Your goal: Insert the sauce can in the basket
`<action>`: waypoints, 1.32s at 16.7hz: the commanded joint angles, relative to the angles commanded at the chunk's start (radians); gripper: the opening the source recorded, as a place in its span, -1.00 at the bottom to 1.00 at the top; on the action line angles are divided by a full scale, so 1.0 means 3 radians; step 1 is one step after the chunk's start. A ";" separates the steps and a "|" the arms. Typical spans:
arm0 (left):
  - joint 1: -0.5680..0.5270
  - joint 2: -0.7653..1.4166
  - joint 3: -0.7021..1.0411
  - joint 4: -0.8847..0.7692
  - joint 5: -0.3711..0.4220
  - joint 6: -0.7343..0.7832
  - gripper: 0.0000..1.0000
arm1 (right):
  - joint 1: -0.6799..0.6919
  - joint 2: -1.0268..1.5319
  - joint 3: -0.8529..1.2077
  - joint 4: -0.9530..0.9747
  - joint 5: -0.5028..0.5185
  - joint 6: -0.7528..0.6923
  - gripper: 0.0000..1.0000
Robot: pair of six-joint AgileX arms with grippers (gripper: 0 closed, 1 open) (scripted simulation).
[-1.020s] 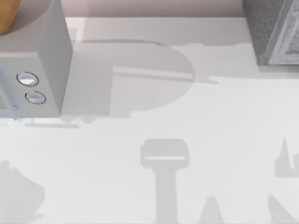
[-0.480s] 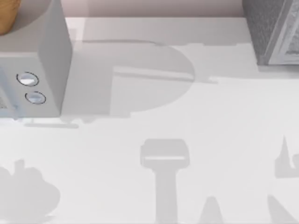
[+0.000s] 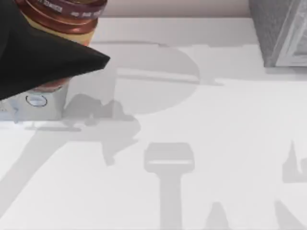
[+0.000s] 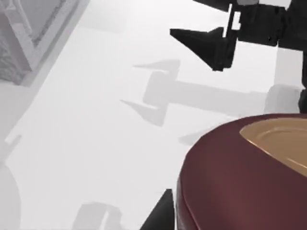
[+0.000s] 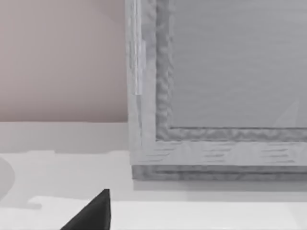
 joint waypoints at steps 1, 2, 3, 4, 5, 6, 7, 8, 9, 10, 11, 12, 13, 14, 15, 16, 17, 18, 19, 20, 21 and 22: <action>0.0338 0.0369 0.0260 0.0037 0.0258 0.0099 -1.00 | 0.0000 0.0000 0.0000 0.0000 0.0000 0.0000 1.00; 0.0670 0.0729 0.0519 0.0074 0.0509 0.0191 -1.00 | 0.0000 0.0000 0.0000 0.0000 0.0000 0.0000 1.00; 0.0994 0.1078 0.0776 0.0111 0.0752 0.0278 -1.00 | 0.0000 0.0000 0.0000 0.0000 0.0000 0.0000 1.00; 0.1309 0.1416 0.1029 0.0149 0.0989 0.0360 -1.00 | 0.0000 0.0000 0.0000 0.0000 0.0000 0.0000 1.00; 0.1613 0.1739 0.1277 0.0186 0.1216 0.0436 -1.00 | 0.0000 0.0000 0.0000 0.0000 0.0000 0.0000 1.00; 0.1900 0.2038 0.1515 0.0222 0.1432 0.0506 -1.00 | 0.0000 0.0000 0.0000 0.0000 0.0000 0.0000 1.00; 0.2173 0.2318 0.1745 0.0257 0.1639 0.0569 -1.00 | 0.0000 0.0000 0.0000 0.0000 0.0000 0.0000 1.00; 0.2432 0.2578 0.1964 0.0291 0.1836 0.0628 -1.00 | 0.0000 0.0000 0.0000 0.0000 0.0000 0.0000 1.00; 0.2674 0.2814 0.2172 0.0324 0.2023 0.0680 -1.00 | 0.0000 0.0000 0.0000 0.0000 0.0000 0.0000 1.00; 0.2896 0.3018 0.2364 0.0355 0.2193 0.0725 -1.00 | 0.0000 0.0000 0.0000 0.0000 0.0000 0.0000 1.00; 0.3100 0.3199 0.2541 0.0383 0.2351 0.0764 -1.00 | 0.0000 0.0000 0.0000 0.0000 0.0000 0.0000 1.00; 0.3286 0.3357 0.2705 0.0410 0.2496 0.0798 -1.00 | 0.0000 0.0000 0.0000 0.0000 0.0000 0.0000 1.00; 0.3454 0.3490 0.2854 0.0434 0.2626 0.0827 -1.00 | 0.0000 0.0000 0.0000 0.0000 0.0000 0.0000 1.00; 0.3592 0.3592 0.2977 0.0454 0.2734 0.0848 -1.00 | 0.0000 0.0000 0.0000 0.0000 0.0000 0.0000 1.00; 0.3709 0.3672 0.3082 0.0471 0.2824 0.0865 -1.00 | 0.0000 0.0000 0.0000 0.0000 0.0000 0.0000 1.00; 0.3802 0.3733 0.3166 0.0485 0.2896 0.0877 -1.00 | 0.0000 0.0000 0.0000 0.0000 0.0000 0.0000 1.00; 0.3872 0.3776 0.3228 0.0495 0.2949 0.0886 -1.00 | 0.0000 0.0000 0.0000 0.0000 0.0000 0.0000 1.00; 0.3906 0.3795 0.3259 0.0500 0.2975 0.0889 -1.00 | 0.0000 0.0000 0.0000 0.0000 0.0000 0.0000 1.00; 0.3916 0.3800 0.3268 0.0502 0.2982 0.0890 -1.00 | 0.0000 0.0000 0.0000 0.0000 0.0000 0.0000 1.00; 0.3916 0.3800 0.3268 0.0502 0.2982 0.0890 -1.00 | 0.0000 0.0000 0.0000 0.0000 0.0000 0.0000 1.00; 0.3916 0.3800 0.3268 0.0502 0.2982 0.0890 -1.00 | 0.0000 0.0000 0.0000 0.0000 0.0000 0.0000 1.00; 0.3916 0.3800 0.3268 0.0502 0.2982 0.0890 -1.00 | 0.0000 0.0000 0.0000 0.0000 0.0000 0.0000 1.00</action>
